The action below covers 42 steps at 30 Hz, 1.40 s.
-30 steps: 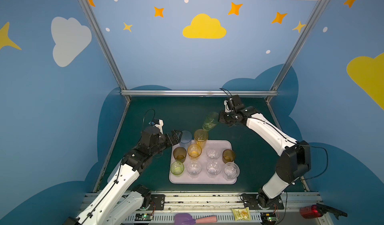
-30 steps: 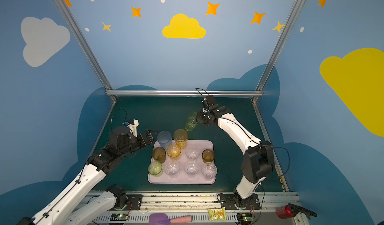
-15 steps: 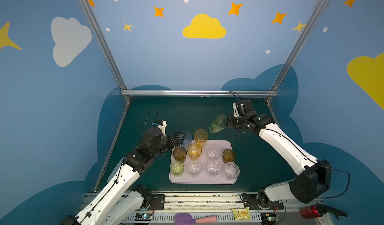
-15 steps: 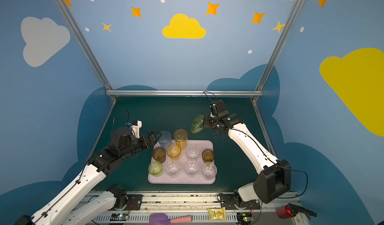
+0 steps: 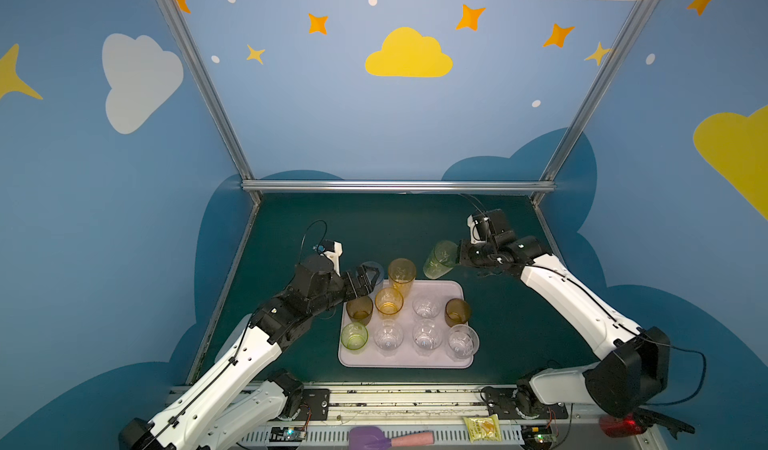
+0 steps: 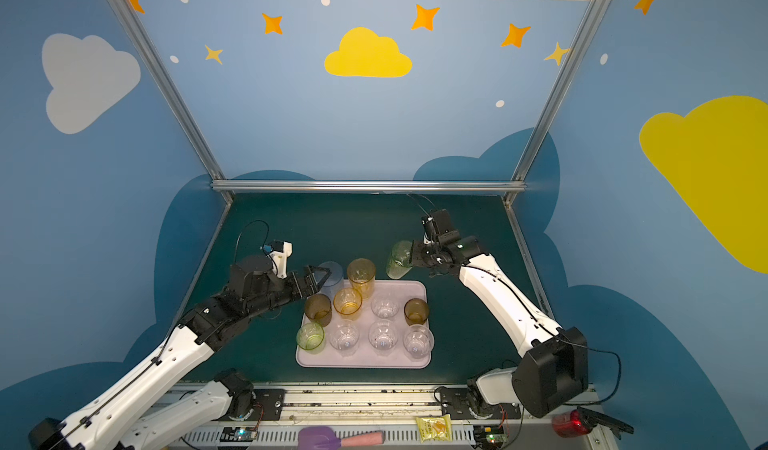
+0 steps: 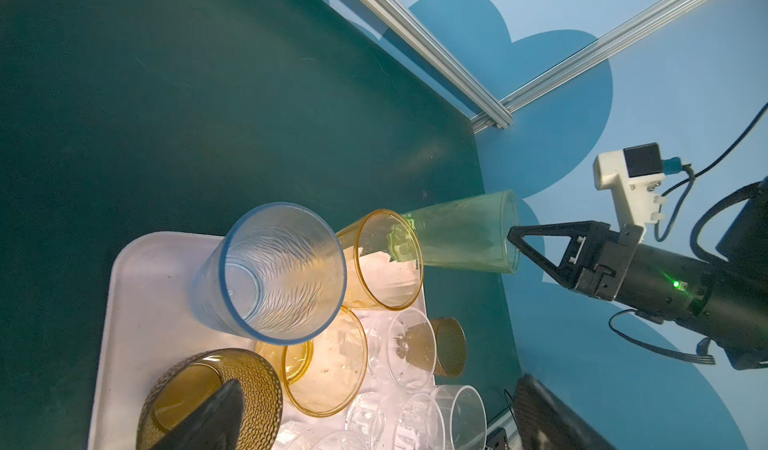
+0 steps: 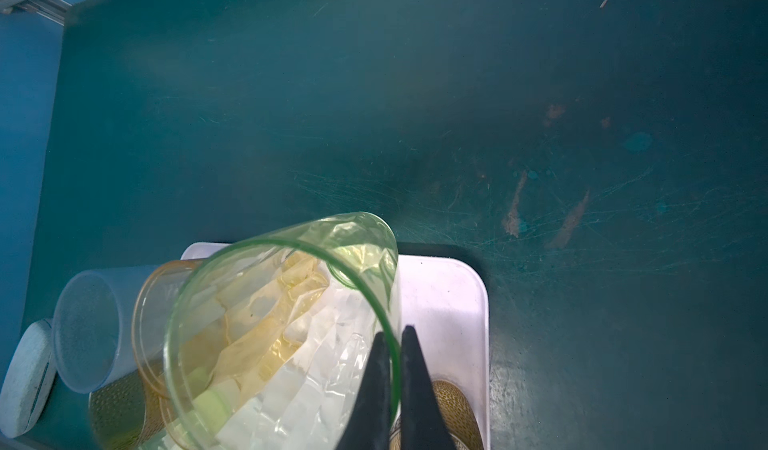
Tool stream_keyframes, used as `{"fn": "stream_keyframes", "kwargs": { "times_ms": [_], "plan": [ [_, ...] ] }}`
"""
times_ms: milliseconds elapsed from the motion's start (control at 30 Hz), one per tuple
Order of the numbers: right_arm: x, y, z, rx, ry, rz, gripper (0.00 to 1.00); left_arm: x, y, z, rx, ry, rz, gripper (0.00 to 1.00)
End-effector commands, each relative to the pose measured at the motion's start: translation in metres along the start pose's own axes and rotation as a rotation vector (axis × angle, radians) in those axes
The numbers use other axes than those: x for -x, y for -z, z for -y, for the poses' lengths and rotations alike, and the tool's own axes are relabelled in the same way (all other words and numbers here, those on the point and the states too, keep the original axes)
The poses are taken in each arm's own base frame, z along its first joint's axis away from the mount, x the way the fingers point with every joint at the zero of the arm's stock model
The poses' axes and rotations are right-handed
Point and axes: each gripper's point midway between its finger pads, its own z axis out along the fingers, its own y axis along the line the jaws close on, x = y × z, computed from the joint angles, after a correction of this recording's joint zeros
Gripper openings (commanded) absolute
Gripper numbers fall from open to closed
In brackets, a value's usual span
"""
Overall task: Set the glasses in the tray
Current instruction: 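Carry the pale green glass with the right gripper over the tray, then lower the pale green glass onto the tray and open the right gripper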
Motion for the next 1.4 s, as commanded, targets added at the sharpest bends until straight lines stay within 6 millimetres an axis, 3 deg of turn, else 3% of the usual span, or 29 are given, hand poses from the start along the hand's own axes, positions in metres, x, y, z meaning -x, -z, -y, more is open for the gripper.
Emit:
{"fn": "stream_keyframes", "kwargs": {
  "times_ms": [0, 633, 1367],
  "plan": [
    [-0.003, -0.006, -0.002, 0.016, -0.008, -0.012, 0.00, 0.003, 0.006, 0.004, 0.004, -0.001, 0.016, 1.00],
    [-0.033, -0.022, 0.004, -0.043, 0.036, -0.095, 0.00, 0.001, 0.003, -0.001, 0.028, -0.010, 0.015, 1.00],
    [-0.051, -0.027, 0.007, -0.083, 0.074, -0.126, 0.00, 0.000, 0.000, -0.003, 0.042, -0.008, 0.009, 1.00]
  ]
}}
